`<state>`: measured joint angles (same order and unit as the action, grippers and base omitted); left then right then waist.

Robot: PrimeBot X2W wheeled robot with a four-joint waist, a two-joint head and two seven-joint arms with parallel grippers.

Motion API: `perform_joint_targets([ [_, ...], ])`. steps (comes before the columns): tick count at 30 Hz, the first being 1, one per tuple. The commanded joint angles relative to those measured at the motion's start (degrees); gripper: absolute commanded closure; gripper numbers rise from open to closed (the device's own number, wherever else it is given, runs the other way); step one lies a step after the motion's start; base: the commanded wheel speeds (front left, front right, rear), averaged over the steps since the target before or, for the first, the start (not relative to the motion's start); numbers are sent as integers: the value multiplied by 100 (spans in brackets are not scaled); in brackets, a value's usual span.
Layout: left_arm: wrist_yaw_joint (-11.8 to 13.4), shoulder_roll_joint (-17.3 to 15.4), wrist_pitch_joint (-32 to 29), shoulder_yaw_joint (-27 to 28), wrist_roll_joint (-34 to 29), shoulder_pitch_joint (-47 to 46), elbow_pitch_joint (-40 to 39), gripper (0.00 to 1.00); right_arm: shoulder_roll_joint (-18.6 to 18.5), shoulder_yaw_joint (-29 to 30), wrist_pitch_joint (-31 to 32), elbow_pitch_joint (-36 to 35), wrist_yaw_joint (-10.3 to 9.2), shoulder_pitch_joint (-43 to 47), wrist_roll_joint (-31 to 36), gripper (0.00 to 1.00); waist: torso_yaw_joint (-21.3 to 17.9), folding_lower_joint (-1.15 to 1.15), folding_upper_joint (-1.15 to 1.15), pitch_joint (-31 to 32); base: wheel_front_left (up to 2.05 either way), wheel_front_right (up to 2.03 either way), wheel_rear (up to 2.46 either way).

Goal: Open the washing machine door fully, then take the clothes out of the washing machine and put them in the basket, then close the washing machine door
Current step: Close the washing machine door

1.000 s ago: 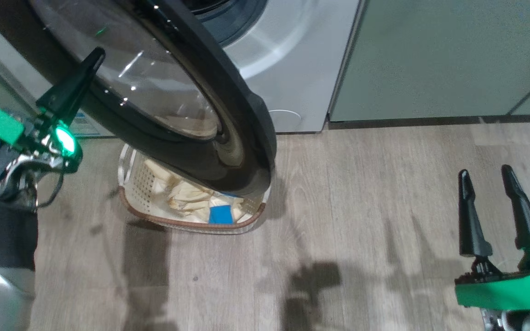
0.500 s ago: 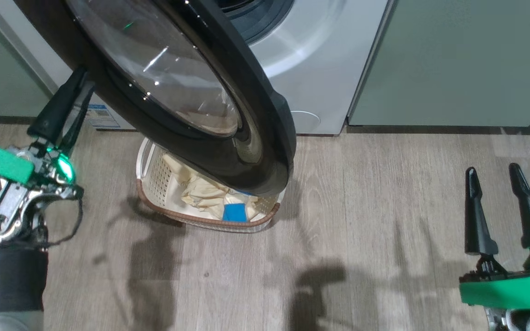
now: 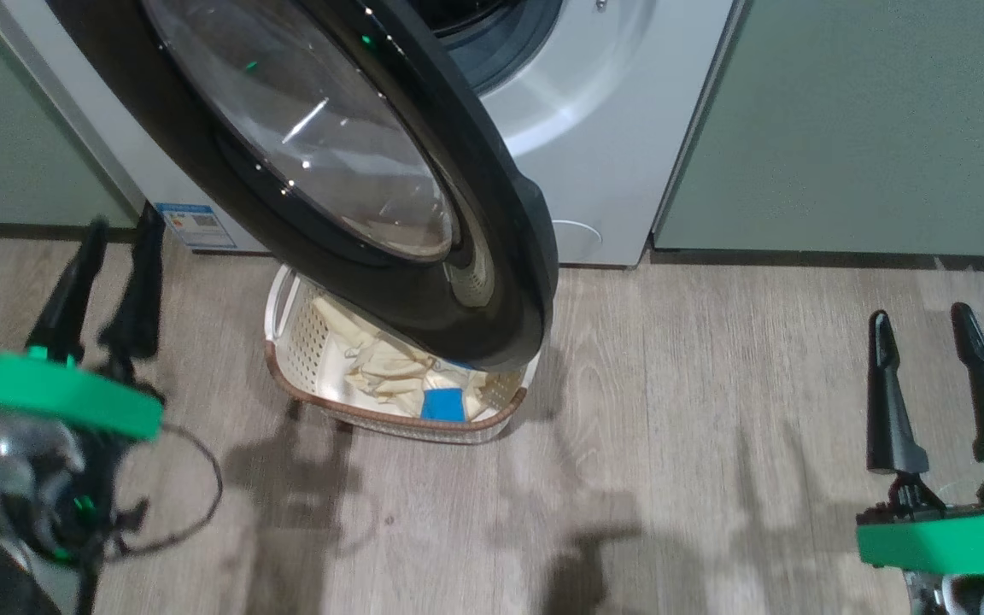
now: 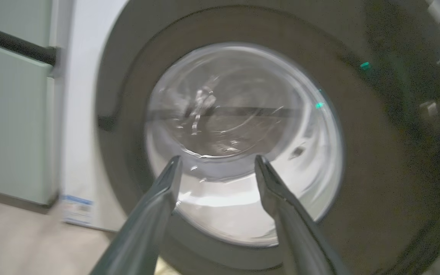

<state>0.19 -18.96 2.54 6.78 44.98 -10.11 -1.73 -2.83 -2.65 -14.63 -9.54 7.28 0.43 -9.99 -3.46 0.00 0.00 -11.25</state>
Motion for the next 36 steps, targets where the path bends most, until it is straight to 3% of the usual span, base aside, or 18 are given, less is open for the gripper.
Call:
perform_joint_targets([
  [1,194,-263,269,131,-503,42,-270,0,-5,-124,-37,-176,21,-121,30,0,24,0,0,45,0,0,0],
  [6,750,-321,778,-157,-1717,609,-457,0,-5,-190,-37,-109,21,37,96,0,57,0,0,153,0,0,0],
  [14,1300,-215,976,-472,-2615,1364,-821,0,-5,-253,-37,-12,21,321,233,0,122,0,0,368,0,0,0],
  [36,1481,48,1022,-793,-2730,1767,-873,0,-13,-373,-37,117,21,584,278,0,55,0,0,604,0,0,0],
])
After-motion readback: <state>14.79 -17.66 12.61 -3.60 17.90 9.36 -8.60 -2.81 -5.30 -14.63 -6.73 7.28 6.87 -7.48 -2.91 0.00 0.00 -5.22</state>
